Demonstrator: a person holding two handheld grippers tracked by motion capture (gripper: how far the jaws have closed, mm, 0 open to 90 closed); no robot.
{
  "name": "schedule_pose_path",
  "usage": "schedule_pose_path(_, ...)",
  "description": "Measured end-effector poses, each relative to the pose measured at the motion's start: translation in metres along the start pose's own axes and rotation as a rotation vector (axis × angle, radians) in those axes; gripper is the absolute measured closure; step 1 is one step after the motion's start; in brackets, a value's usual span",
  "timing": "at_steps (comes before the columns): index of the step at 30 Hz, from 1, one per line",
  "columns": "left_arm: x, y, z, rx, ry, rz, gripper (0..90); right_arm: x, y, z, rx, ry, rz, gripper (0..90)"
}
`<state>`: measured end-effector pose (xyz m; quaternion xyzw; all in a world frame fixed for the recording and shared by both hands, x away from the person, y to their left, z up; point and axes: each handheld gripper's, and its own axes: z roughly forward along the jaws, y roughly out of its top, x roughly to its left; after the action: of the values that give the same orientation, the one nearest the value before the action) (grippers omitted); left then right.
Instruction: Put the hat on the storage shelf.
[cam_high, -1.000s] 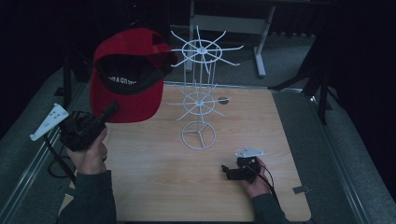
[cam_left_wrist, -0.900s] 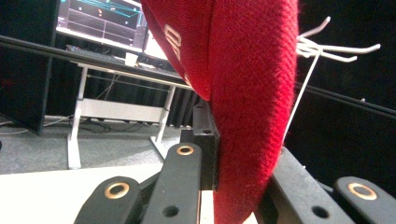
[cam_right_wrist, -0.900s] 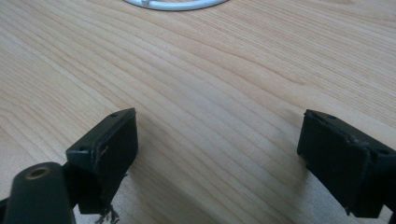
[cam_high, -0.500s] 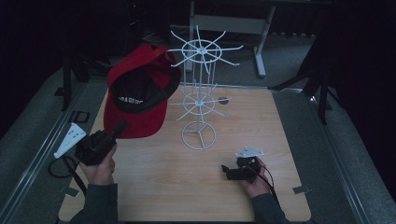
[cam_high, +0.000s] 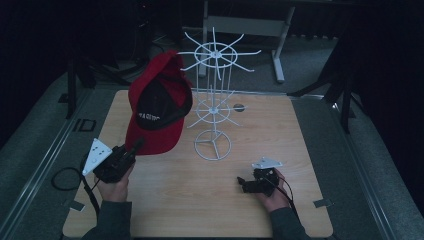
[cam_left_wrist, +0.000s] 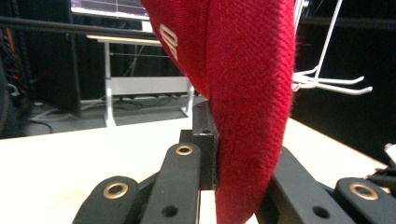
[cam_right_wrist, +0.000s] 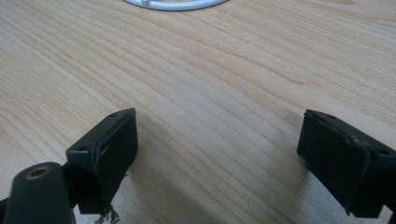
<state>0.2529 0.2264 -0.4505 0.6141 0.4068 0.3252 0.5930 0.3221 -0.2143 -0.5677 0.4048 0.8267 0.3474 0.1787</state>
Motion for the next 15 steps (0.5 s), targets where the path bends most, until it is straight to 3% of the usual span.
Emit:
schedule_pose_path(5, -0.010, 0.004, 0.002, 0.013, 0.039, 0.095, 84.3, 0.000, 0.000, 0.000, 0.000, 0.000, 0.004, 12.1)
schedule_pose_path(7, -0.013, 0.004, 0.004, 0.016, 0.045, 0.111, 83.7, 0.000, 0.000, 0.000, 0.000, -0.001, 0.003, 12.1)
schedule_pose_path(12, -0.008, -0.003, 0.007, 0.029, 0.011, 0.059, 80.0, 0.000, 0.000, 0.000, 0.000, -0.001, 0.000, 12.1)
schedule_pose_path(15, -0.006, -0.004, 0.007, 0.029, -0.007, 0.035, 70.0, 0.000, 0.000, 0.000, 0.001, 0.000, -0.001, 12.1)
